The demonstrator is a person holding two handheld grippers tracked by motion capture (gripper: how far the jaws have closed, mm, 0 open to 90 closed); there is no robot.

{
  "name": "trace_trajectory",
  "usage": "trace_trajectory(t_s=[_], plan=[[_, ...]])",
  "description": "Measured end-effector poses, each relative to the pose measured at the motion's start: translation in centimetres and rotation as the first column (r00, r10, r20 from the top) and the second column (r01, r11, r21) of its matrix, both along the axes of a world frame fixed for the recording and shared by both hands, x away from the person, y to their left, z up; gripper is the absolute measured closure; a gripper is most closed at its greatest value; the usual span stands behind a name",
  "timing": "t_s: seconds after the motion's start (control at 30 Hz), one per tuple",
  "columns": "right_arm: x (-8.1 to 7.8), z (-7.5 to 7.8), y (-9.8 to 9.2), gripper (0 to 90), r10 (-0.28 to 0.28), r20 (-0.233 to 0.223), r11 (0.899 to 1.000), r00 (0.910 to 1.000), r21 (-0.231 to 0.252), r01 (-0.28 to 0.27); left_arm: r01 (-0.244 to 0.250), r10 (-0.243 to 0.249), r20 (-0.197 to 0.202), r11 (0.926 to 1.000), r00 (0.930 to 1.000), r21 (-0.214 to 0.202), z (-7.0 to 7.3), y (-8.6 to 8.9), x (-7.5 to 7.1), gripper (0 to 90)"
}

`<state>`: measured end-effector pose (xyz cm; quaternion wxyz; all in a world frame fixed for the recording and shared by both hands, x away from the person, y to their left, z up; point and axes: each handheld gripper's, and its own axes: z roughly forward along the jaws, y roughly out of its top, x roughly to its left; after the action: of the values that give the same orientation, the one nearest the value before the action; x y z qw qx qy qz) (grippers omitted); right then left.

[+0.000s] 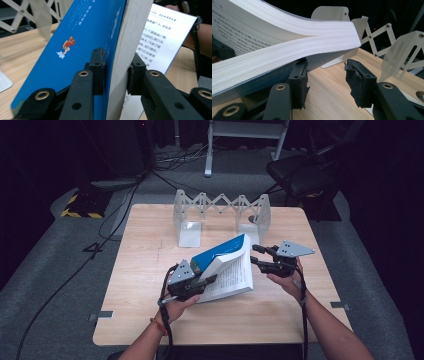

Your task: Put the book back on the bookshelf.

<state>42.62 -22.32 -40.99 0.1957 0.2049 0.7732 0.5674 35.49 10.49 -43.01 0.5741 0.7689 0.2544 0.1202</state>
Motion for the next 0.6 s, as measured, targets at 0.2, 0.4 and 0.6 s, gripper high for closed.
trace_trajectory(t_s=[0.2, 0.4, 0.6], plan=[[-0.1, -0.1, -2.1, 55.9, -0.011, 0.005, 1.000, 0.9999, -0.027, 0.011, 0.073, -0.073, -0.003, 0.9969, 0.9973, -0.028, 0.3, -2.7, 1.0, 71.8], [-0.5, 0.5, -4.6, 58.6, -0.057, 0.009, 0.998, 0.9983, -0.026, 0.057, 0.130, -0.130, 0.015, 0.9900, 0.9914, -0.054, 1.0, -5.5, 1.8, 71.6], [-0.7, 1.2, -5.6, 59.6, -0.076, 0.037, 0.997, 0.9964, -0.007, 0.077, 0.142, -0.141, 0.021, 0.9867, 0.9898, -0.079, 1.0, -6.0, 1.8, 71.4]])
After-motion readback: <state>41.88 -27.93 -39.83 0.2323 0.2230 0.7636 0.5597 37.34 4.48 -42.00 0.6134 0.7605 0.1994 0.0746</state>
